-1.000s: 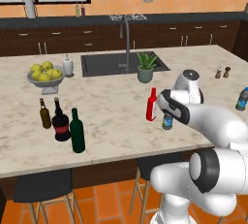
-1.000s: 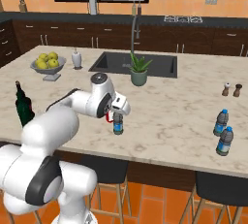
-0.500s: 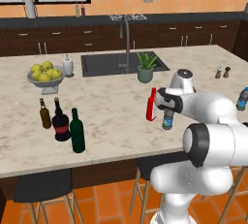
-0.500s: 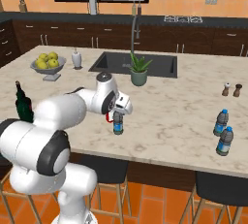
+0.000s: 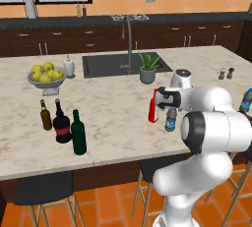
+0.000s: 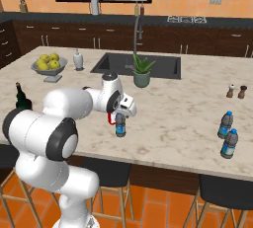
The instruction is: Move the plastic bottles in the middle to the plastics group, and the glass bottles in the middle to the glass group.
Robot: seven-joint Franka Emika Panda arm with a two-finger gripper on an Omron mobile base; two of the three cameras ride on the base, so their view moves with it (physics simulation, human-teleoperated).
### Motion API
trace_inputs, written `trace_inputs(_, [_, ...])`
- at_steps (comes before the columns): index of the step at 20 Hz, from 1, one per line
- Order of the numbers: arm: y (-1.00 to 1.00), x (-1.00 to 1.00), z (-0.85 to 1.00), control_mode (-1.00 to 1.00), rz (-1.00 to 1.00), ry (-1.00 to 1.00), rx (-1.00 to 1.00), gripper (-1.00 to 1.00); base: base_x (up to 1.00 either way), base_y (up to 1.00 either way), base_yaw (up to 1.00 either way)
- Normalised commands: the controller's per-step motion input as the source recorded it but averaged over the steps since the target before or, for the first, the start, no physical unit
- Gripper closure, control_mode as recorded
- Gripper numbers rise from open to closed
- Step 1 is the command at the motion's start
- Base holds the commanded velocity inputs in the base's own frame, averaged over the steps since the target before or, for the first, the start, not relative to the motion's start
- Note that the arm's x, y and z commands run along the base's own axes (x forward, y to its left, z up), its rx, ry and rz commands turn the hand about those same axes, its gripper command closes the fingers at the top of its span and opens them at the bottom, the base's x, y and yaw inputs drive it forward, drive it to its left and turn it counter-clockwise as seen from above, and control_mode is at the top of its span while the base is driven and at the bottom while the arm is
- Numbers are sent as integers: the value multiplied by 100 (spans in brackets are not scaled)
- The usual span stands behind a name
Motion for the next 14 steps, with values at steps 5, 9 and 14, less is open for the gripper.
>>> trace_inputs(5, [0,13,-24,-100,0,0,0,-100,0,0,0])
trace_inputs(9, [0,3,-3,-100,0,1,0,100,0,0,0])
trace_inputs(14, [0,0,0,-100,0,0,0,100,0,0,0])
